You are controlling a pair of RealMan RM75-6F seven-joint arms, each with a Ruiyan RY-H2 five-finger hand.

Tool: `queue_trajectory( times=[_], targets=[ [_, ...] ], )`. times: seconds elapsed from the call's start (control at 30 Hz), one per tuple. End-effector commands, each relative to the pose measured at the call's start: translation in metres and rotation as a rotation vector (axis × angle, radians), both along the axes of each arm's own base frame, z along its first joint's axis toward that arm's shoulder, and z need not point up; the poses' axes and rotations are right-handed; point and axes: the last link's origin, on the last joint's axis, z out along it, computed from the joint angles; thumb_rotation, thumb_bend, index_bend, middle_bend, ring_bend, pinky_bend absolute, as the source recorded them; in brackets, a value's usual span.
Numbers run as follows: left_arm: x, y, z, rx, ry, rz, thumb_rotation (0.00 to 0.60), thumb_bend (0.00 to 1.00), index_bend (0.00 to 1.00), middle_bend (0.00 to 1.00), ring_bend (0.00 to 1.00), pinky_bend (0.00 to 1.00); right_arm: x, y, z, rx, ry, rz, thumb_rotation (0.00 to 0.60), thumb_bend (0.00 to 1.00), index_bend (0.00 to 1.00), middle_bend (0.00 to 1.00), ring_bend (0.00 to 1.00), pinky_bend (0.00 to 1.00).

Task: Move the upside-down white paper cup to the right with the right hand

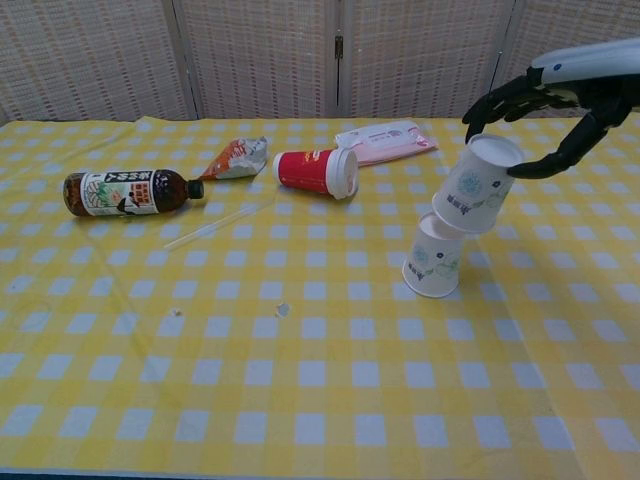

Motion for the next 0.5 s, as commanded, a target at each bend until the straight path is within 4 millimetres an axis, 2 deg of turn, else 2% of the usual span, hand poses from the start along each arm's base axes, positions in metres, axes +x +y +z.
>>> queue_trajectory(
  times=[0.03,0.2,0.5],
  targets=[
    [0.000,0.000,0.000,0.000,-0.001,-0.001,0.600,0.38,0.04,0.00,0.00,0.00,-0.012,0.008,0.022,-0.052,-0.036,-0.025,0.600,0.39,0.37,0.14,0.10,0.06],
    [0.002,0.002,-0.003,-0.010,-0.001,-0.006,0.600,0.38,0.04,0.00,0.00,0.00,-0.035,0.012,0.029,-0.057,-0.038,-0.079,0.600,0.39,0.37,0.14,0.10,0.06],
    [0.005,0.003,-0.004,-0.015,0.002,-0.013,0.600,0.38,0.04,0.00,0.00,0.00,-0.067,0.001,-0.004,-0.019,-0.023,-0.153,0.600,0.39,0.37,0.14,0.10,0.06]
  ],
)
